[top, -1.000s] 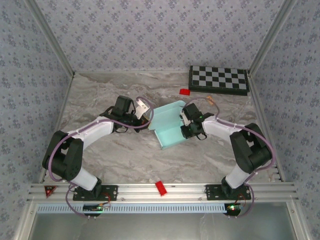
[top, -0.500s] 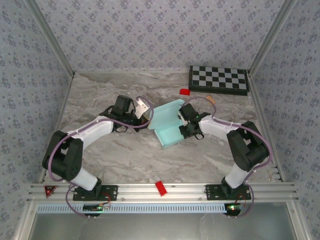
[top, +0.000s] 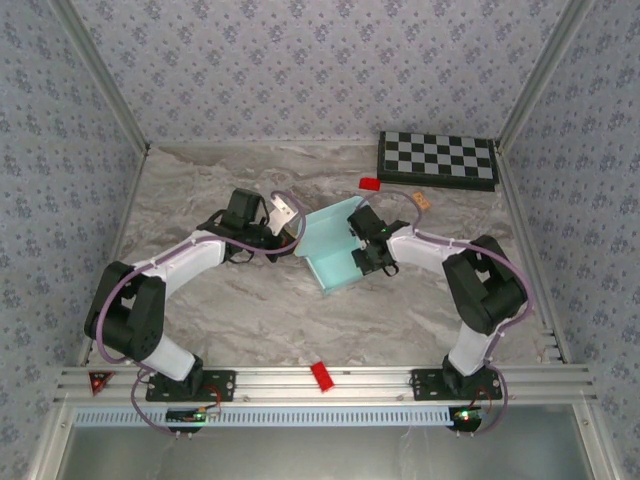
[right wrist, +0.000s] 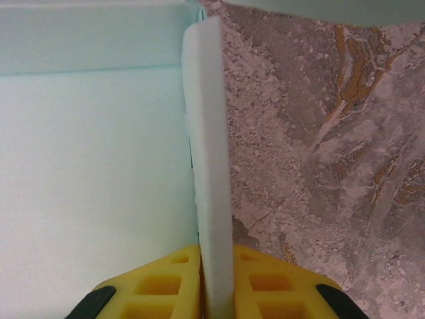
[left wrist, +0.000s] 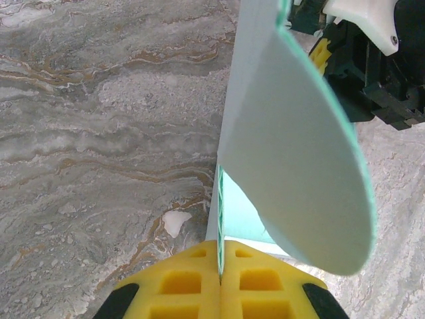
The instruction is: Fold the paper box
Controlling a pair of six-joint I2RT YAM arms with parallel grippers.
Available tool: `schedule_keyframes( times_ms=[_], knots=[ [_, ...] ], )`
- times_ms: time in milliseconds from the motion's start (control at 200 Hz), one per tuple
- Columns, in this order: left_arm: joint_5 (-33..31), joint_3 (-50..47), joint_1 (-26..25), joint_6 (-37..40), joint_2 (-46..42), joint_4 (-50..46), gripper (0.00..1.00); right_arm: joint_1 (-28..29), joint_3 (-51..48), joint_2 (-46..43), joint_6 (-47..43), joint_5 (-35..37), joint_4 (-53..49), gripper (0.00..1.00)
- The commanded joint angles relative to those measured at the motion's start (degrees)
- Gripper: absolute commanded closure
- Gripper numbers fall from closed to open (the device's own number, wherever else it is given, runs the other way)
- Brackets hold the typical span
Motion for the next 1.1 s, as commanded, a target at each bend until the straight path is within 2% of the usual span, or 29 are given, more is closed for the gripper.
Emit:
schedule_keyframes(
  times_ms=[0,545,979,1094],
  knots=[
    [0.25,1.78,0.76,1.61,-0.04,-1.32,1.0,0.0,1.06,2.3,1.61,6.23,-5.21,0.85],
    [0.6,1.53,0.76,1.43,0.28,-1.18,1.0,0.75,2.79,4.7,3.88,10.27,-7.96,0.86],
    [2.44,2.32,0.05,1.98,1.81,-0.81,1.0,0.83,-0.46,-1.65,2.93,-0.11,-1.33,0.75],
    [2.37,2.43,-0.19,2.05,2.02,-0.92,0.97,0.77,-0.8,-2.27,3.44,-1.45,-0.31,0.71]
  ],
)
